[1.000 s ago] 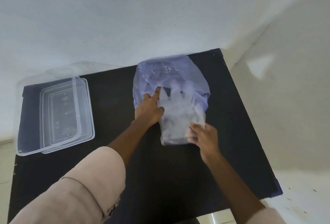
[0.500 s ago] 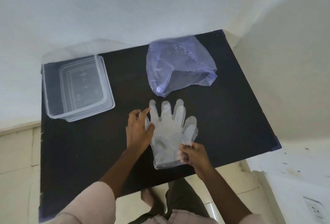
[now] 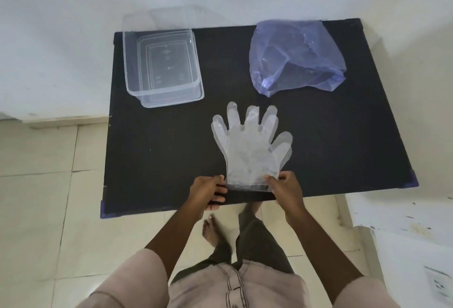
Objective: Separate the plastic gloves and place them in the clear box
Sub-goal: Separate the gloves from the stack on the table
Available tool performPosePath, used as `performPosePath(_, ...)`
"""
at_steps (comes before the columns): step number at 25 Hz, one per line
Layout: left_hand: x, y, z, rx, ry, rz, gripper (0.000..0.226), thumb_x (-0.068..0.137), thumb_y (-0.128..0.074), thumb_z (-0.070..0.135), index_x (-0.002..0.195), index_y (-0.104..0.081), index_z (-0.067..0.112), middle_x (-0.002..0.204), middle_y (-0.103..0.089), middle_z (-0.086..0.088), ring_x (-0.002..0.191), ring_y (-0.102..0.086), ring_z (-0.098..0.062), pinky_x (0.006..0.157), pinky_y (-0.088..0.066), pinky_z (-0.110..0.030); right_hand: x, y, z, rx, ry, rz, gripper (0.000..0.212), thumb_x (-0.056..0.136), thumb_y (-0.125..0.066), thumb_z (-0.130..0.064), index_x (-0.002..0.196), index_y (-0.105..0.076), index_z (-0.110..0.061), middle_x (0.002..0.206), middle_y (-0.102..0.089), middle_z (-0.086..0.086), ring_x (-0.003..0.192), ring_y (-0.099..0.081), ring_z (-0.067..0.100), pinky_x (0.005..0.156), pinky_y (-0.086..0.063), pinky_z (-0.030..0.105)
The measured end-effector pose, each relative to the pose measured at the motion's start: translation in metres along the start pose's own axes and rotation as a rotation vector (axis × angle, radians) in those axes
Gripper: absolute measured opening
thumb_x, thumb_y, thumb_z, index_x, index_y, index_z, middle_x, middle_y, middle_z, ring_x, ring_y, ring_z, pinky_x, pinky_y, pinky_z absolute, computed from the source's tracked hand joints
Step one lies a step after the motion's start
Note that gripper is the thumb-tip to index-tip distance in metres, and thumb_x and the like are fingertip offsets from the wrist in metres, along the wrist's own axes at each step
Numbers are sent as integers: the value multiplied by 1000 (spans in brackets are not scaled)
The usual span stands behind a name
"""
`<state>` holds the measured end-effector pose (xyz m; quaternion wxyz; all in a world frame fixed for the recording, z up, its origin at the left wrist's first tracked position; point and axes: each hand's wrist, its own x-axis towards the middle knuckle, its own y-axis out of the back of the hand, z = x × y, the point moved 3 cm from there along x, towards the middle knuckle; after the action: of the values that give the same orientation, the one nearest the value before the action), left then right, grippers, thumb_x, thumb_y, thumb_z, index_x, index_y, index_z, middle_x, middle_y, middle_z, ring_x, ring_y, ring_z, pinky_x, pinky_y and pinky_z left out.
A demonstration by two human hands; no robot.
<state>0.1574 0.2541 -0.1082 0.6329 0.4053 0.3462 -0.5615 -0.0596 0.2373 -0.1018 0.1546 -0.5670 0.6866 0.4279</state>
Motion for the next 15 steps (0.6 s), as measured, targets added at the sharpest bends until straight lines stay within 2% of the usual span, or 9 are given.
performPosePath(3,2,-3,-3,9,-8,34,23,86,-63,30,92,-74,11,80,-75,-3,54,-60,-16,54,-46,-24,-7,1,4,-142,165,140,44,80,-73,-35,112,-49,-16,115,-56,5,95,-59,19,79,-54,31)
performPosePath(5,4,-5,-2,22,-51,84,19,85,-65,24,90,-74,8,74,-73,-3,45,-54,-12,45,-41,-20,-16,-5,-5,-209,342,171,41,80,-73,-30,113,-51,-17,114,-52,1,98,-56,17,84,-53,33)
performPosePath(9,3,-9,2,34,-126,67,12,83,-67,16,88,-75,8,64,-66,-4,40,-42,-11,36,-30,-17,-24,-34,-25,-338,552,-36,24,83,-71,-25,101,-57,-21,105,-60,-1,97,-57,14,89,-51,29)
performPosePath(12,4,-14,6,126,-154,41,13,85,-67,16,89,-75,7,64,-65,-3,43,-41,-12,36,-29,-18,-15,-43,-26,-393,551,-107,23,83,-71,-25,101,-60,-16,102,-64,2,93,-58,13,89,-51,29)
performPosePath(15,7,-19,8,118,-175,13,15,90,-61,17,93,-75,9,63,-62,-1,45,-39,-10,38,-28,-19,-11,-44,-23,-454,548,-165,27,81,-74,-26,103,-62,-14,105,-67,5,92,-58,14,87,-50,26)
